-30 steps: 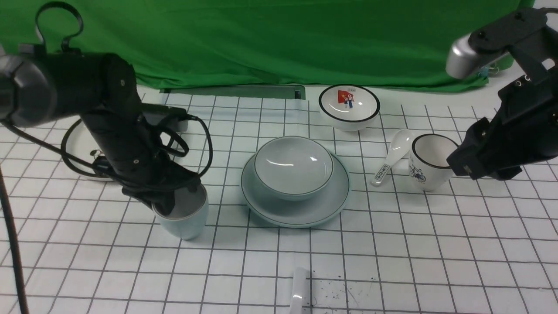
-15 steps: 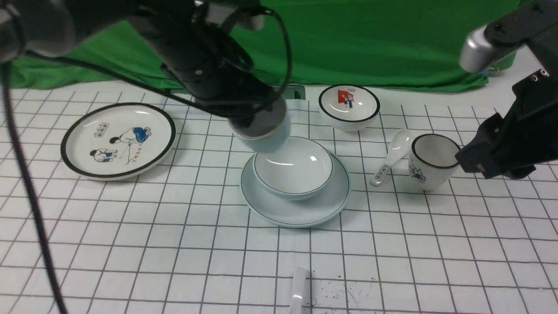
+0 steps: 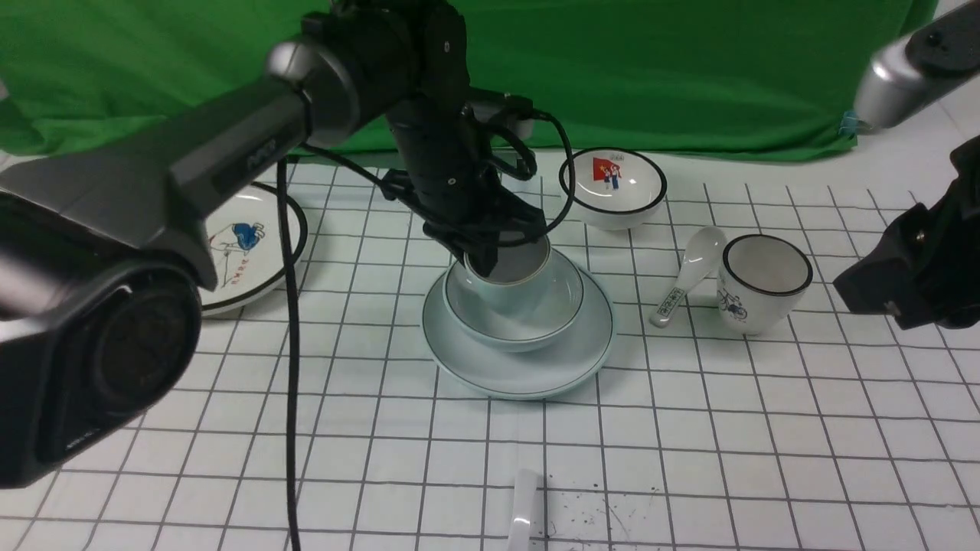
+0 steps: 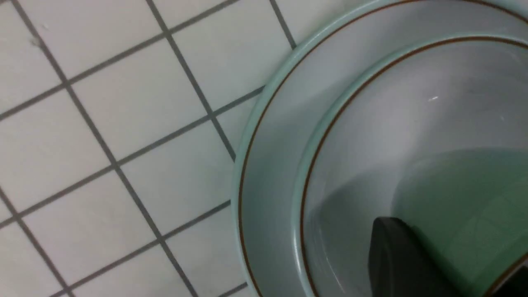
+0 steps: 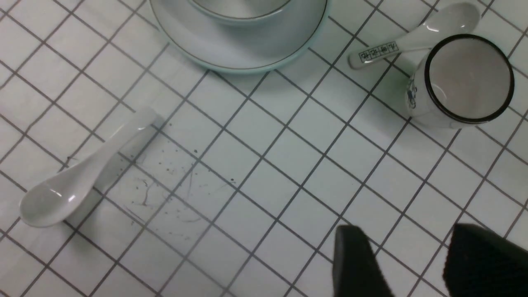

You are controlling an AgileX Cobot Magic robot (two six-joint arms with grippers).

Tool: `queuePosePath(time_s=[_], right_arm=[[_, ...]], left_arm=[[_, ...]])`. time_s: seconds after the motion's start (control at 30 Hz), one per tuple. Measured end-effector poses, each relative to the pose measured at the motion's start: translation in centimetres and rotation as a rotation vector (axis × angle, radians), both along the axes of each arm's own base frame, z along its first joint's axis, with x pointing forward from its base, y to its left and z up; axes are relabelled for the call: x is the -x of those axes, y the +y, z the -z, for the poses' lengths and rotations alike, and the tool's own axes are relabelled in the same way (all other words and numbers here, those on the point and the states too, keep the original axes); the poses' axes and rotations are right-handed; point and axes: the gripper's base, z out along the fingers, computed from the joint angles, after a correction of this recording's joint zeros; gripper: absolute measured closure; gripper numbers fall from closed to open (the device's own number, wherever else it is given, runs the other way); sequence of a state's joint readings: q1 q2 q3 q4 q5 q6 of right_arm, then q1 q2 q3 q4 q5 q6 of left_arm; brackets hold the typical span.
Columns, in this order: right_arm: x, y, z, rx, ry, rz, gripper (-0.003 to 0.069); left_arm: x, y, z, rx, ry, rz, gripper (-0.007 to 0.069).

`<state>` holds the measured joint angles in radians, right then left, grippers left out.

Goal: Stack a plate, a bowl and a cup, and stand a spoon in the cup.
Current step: Use the left arm to put the blue teacup into the blue rice bowl in the middle

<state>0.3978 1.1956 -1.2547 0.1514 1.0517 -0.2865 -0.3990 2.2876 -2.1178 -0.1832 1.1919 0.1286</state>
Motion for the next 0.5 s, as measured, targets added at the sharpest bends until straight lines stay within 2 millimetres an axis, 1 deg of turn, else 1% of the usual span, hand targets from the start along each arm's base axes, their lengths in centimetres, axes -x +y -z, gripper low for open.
queuePosePath(time_s=[0.07, 0.13, 0.17, 0.2, 0.23, 0.27, 0.3, 0.33, 0.37, 0.4, 0.43, 0.47, 0.5], right_arm=[[0.0, 0.0, 0.0, 0.000, 0.000, 0.000, 0.0317], [0.0, 0.0, 0.0, 0.000, 0.000, 0.000, 0.0317], [0.0, 0.0, 0.0, 0.000, 0.000, 0.000, 0.0317], [0.0, 0.0, 0.0, 0.000, 0.000, 0.000, 0.0317], [0.0, 0.0, 0.0, 0.000, 0.000, 0.000, 0.0317], [0.0, 0.0, 0.0, 0.001, 0.000, 0.000, 0.0317], [0.0, -0.1, 0.0, 0.009, -0.003, 0.001, 0.0317], [0.0, -0.2, 0.0, 0.019, -0.003, 0.002, 0.0317], [0.0, -0.3, 0.0, 0.029, -0.004, 0.004, 0.0317], [0.0, -0.3, 0.0, 0.037, -0.008, 0.005, 0.0317], [0.1, -0.5, -0.1, 0.049, -0.018, 0.008, 0.0317], [0.3, -0.6, -0.3, 0.051, -0.025, 0.011, 0.0317], [0.3, -0.7, -0.3, 0.053, -0.028, 0.012, 0.0317]], left_arm=[[-0.1, 0.0, 0.4, -0.002, 0.009, -0.001, 0.0597], [-0.1, -0.1, 0.4, -0.001, 0.008, -0.001, 0.0550], [-0.1, -0.1, 0.4, -0.001, 0.008, -0.001, 0.0544], [-0.1, -0.1, 0.2, 0.005, 0.003, -0.003, 0.0471], [-0.1, -0.1, 0.0, 0.007, -0.001, -0.003, 0.0424], [-0.1, -0.1, 0.0, 0.007, -0.002, -0.003, 0.0414], [0.1, 0.0, -0.5, 0.008, -0.004, -0.001, 0.0325], [0.2, 0.0, -0.8, 0.008, -0.005, 0.001, 0.0287], [0.4, 0.1, -1.5, 0.012, -0.012, 0.002, 0.0242], [0.6, 0.2, -2.3, 0.017, -0.026, 0.003, 0.0216], [1.1, 0.4, -4.0, 0.030, -0.059, 0.003, 0.0159], [1.4, 0.5, -5.2, 0.040, -0.081, 0.002, 0.0142], [1.5, 0.5, -5.5, 0.043, -0.087, 0.003, 0.0132]])
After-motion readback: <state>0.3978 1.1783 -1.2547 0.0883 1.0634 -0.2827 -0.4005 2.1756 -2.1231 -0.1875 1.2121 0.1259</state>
